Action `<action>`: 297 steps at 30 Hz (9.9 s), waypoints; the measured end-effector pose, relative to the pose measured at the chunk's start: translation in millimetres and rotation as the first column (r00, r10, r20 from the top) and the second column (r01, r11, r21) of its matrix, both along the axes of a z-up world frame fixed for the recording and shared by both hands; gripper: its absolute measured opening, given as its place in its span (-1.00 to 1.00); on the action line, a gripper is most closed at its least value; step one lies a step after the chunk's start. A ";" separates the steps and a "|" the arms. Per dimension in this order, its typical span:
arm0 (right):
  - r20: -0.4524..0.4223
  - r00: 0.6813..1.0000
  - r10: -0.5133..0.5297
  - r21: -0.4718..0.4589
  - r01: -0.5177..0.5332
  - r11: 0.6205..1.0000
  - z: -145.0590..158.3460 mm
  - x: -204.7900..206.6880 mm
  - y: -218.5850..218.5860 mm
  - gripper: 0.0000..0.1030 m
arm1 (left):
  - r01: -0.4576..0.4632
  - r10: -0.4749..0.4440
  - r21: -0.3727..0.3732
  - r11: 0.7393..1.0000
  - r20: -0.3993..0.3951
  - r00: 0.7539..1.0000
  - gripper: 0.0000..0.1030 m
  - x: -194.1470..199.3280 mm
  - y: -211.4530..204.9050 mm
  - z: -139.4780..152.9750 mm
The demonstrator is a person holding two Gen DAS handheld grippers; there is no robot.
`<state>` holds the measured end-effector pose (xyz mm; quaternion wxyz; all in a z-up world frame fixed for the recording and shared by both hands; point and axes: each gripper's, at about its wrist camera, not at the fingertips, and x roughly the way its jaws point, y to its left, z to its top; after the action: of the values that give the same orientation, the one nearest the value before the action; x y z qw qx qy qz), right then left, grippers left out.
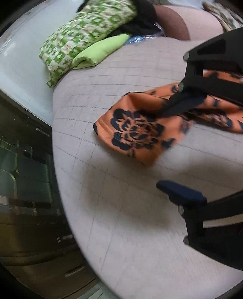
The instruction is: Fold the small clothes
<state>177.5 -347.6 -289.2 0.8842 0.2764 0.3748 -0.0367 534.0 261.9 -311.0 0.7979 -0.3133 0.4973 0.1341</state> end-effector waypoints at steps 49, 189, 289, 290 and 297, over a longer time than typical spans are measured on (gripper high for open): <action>0.120 0.863 -0.490 0.388 0.414 0.823 30.8 -89.0 -143.9 0.49 | 0.931 -0.968 0.265 0.251 0.078 0.239 -0.57 -257.1 -556.3 192.2; 0.146 0.885 -0.441 0.479 0.327 0.815 30.4 5.5 -200.2 0.96 | 0.397 -0.347 -0.016 0.918 0.455 0.820 0.37 -142.0 -214.3 71.1; -0.079 0.992 0.095 0.140 -0.084 0.987 9.6 2.2 31.2 -0.63 | 0.448 -0.449 0.088 0.890 0.342 0.825 -0.69 -241.2 -271.8 21.6; -0.070 0.995 0.071 0.150 -0.060 0.987 12.7 -1.1 22.6 -0.63 | 0.461 -0.467 0.107 0.881 0.360 0.808 -0.69 -243.9 -275.8 28.9; -0.036 0.999 -0.028 0.204 0.035 0.978 26.1 -19.3 -24.5 -0.59 | 0.566 -0.664 0.348 0.747 0.375 0.647 -0.72 -270.8 -335.2 81.8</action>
<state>158.2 -372.1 -263.0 0.8442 0.3709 0.3867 -0.0164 263.2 -73.3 -229.2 0.9187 -0.0662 0.3460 -0.1785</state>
